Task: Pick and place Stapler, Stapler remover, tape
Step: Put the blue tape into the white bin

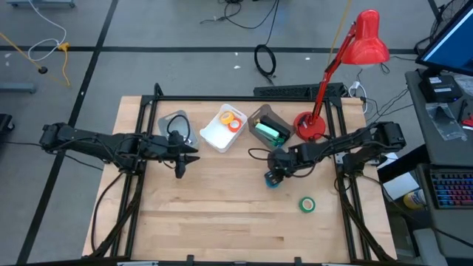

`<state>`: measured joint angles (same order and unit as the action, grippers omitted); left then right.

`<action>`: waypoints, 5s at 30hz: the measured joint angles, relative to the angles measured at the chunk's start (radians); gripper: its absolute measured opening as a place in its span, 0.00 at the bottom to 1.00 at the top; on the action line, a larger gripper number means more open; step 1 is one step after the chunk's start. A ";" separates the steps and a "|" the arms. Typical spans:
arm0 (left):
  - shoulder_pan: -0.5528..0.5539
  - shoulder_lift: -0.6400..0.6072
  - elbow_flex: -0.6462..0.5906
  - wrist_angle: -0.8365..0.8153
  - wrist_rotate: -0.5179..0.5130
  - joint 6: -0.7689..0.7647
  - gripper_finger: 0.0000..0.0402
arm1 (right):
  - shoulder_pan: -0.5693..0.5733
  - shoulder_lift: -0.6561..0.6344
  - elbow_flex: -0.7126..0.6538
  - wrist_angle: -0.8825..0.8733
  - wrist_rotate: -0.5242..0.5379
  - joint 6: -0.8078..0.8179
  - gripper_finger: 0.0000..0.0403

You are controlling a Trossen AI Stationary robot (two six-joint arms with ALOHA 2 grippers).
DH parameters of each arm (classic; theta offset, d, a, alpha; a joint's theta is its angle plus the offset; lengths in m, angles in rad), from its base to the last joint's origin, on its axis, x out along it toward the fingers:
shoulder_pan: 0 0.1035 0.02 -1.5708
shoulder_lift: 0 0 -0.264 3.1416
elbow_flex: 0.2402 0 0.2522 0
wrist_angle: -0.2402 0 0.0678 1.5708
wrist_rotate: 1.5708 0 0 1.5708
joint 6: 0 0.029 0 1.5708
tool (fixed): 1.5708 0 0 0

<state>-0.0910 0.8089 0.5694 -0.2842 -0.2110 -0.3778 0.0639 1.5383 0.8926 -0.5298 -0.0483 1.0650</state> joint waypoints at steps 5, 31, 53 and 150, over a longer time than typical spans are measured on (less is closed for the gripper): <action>0.000 0.000 0.000 0.002 0.000 0.003 0.38 | 0.000 0.013 -0.028 0.033 -0.002 0.008 0.38; 0.000 0.000 0.000 0.005 -0.026 -0.006 0.38 | 0.003 0.031 -0.028 0.037 -0.036 -0.005 0.14; 0.000 0.037 0.000 0.167 -0.045 -0.358 0.38 | 0.002 -0.156 -0.026 0.480 0.233 -0.258 0.08; 0.061 0.647 0.239 0.850 0.245 -0.519 0.35 | -0.122 -0.155 -0.025 0.894 0.043 -0.437 0.08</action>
<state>-0.0303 1.4559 0.8082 0.5657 0.0340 -0.8970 -0.0578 1.3834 0.8677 0.3641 -0.0051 0.6277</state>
